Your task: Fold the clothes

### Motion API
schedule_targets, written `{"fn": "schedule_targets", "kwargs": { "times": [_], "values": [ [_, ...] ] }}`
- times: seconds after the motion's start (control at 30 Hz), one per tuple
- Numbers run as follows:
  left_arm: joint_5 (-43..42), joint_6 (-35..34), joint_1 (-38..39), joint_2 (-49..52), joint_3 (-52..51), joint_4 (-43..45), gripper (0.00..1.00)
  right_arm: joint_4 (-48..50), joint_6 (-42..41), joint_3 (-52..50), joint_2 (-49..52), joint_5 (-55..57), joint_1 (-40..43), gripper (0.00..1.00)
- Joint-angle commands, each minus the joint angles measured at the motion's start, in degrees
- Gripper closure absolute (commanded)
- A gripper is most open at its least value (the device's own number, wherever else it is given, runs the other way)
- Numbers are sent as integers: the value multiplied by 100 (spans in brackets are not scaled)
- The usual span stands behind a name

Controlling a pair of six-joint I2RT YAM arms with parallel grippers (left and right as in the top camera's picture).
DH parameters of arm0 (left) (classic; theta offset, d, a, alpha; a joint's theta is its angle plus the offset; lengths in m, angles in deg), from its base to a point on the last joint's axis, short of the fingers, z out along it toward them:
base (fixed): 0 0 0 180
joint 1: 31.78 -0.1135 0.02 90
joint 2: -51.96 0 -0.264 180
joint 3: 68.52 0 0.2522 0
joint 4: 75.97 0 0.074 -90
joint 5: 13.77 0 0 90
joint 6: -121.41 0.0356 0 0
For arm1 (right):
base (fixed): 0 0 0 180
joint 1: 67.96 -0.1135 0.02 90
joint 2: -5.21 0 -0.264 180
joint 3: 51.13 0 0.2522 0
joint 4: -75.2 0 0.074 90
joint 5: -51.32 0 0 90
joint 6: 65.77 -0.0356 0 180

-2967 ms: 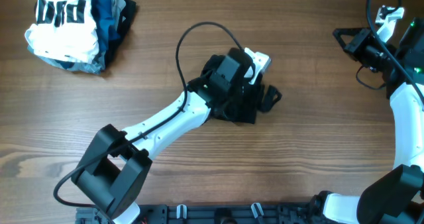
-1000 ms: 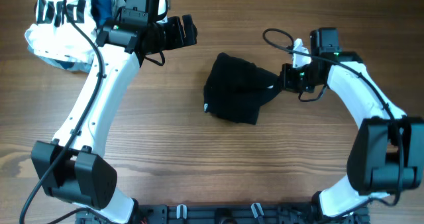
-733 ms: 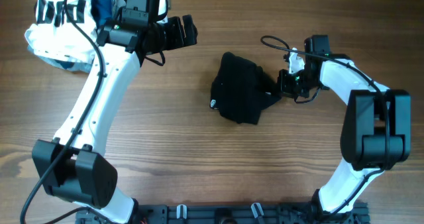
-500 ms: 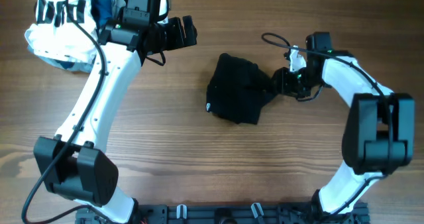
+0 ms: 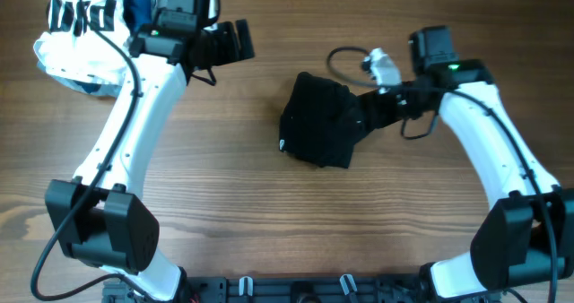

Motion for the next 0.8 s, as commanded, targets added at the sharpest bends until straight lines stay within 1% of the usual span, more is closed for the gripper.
{"fn": "schedule_targets", "kwargs": {
  "times": [0.0,0.17,0.3,0.33,0.37,0.43,0.5,0.53,0.57,0.77],
  "values": [
    [79,76,-216,35,0,-11,0,348,299,-343,98,293,-358,23],
    [59,76,-238,35,0,-31,0,1108,234,-671,203,310,-527,23],
    [59,76,-238,35,0,-35,0,1342,229,-835,319,313,-527,24],
    [59,76,-238,35,0,-35,0,1392,232,-870,361,313,-527,25],
    [59,76,-238,37,0,-35,0,1464,225,-916,404,313,-527,30],
    [57,76,-238,44,0,-35,0,1587,133,-992,463,315,-527,46],
    [57,76,-238,55,0,-39,0,1641,0,-1019,511,339,-507,74],
    [57,76,-238,55,0,-50,0,1641,-127,-1014,509,334,-483,93],
    [57,76,-238,55,0,-57,0,1613,-365,-1003,492,330,-450,96],
    [59,76,-238,57,0,-188,0,721,-1928,-852,284,431,7,96]
  ]
}}
